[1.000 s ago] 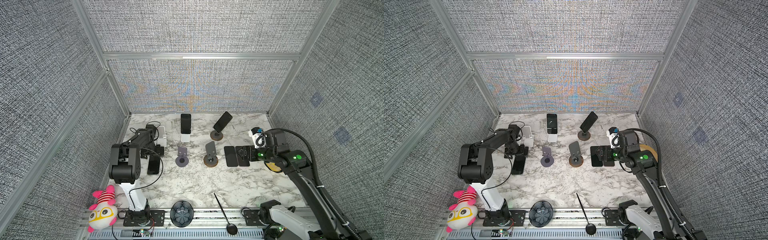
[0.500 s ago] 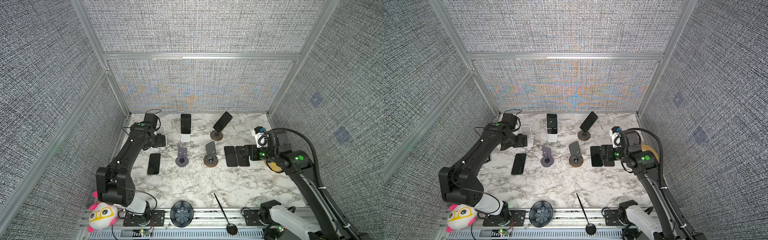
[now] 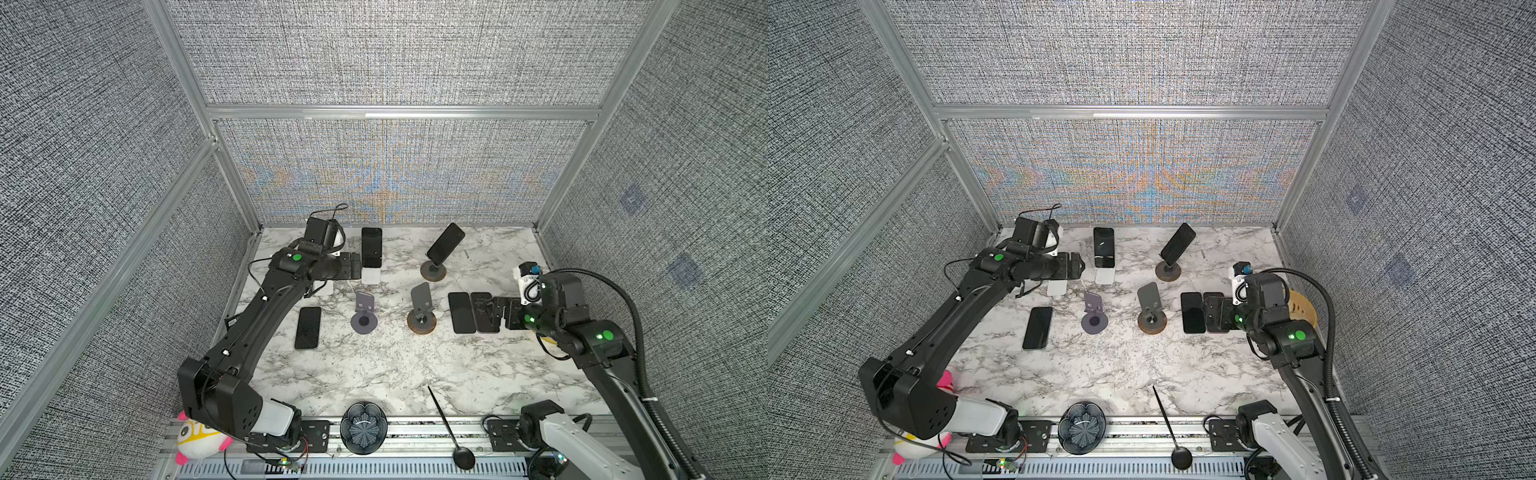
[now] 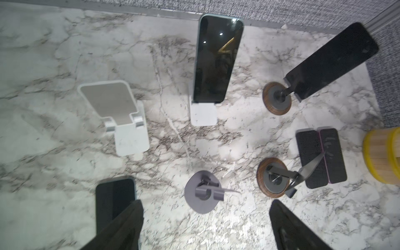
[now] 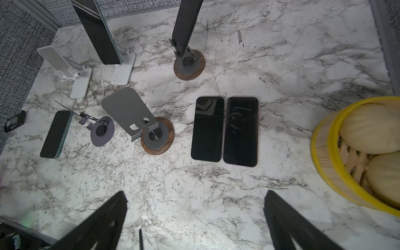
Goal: Remove the phone from the phone stand
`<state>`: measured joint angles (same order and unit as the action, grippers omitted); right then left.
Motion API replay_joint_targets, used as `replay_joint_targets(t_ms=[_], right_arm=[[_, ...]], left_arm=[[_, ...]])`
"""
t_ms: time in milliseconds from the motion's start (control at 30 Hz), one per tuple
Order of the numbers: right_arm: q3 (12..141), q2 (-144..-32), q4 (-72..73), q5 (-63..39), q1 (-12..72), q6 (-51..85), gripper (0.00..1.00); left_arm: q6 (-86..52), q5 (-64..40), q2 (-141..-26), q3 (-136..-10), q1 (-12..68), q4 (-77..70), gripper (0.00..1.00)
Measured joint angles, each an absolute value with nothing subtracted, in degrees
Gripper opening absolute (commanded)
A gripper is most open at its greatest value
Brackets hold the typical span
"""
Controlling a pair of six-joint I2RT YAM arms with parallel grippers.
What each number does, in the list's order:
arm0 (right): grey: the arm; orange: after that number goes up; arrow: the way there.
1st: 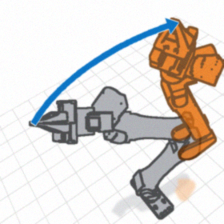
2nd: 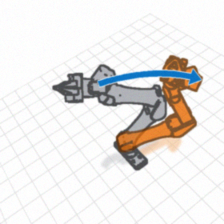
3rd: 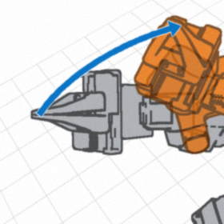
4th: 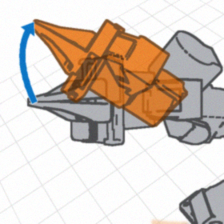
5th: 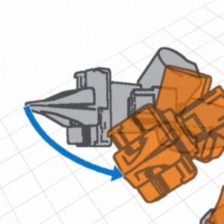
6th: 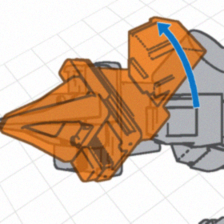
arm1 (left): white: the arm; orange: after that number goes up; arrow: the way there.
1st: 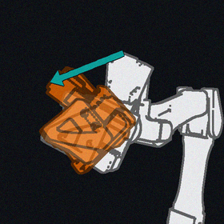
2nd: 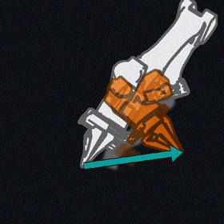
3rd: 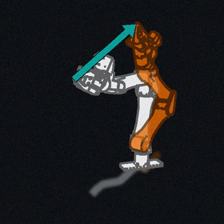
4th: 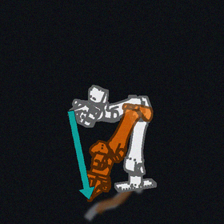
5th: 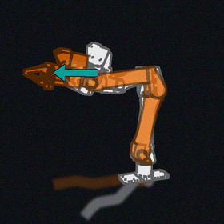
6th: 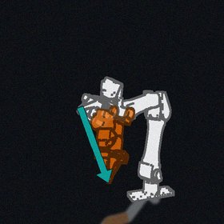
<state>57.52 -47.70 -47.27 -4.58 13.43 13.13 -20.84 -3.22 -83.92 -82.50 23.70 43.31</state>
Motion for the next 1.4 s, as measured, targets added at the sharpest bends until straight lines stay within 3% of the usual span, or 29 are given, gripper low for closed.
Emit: replay_joint_targets(t_ms=[300,800,1400], right_arm=[[55.57,-48.1,-46.37,-3.75,13.41,13.69,0.99],[55.72,-48.4,-46.85,-4.62,13.41,14.44,0.99],[56.25,-48.77,-46.98,-4.75,13.41,12.38,0.98]], left_arm=[[-22.11,-1.5,-96.73,-87.7,28.8,34.17,0.95],[-22.61,10.7,-112.27,-95.81,29.67,26.0,0.93],[-21.45,14.87,-125.14,-108.03,28.16,27.18,0.9]])
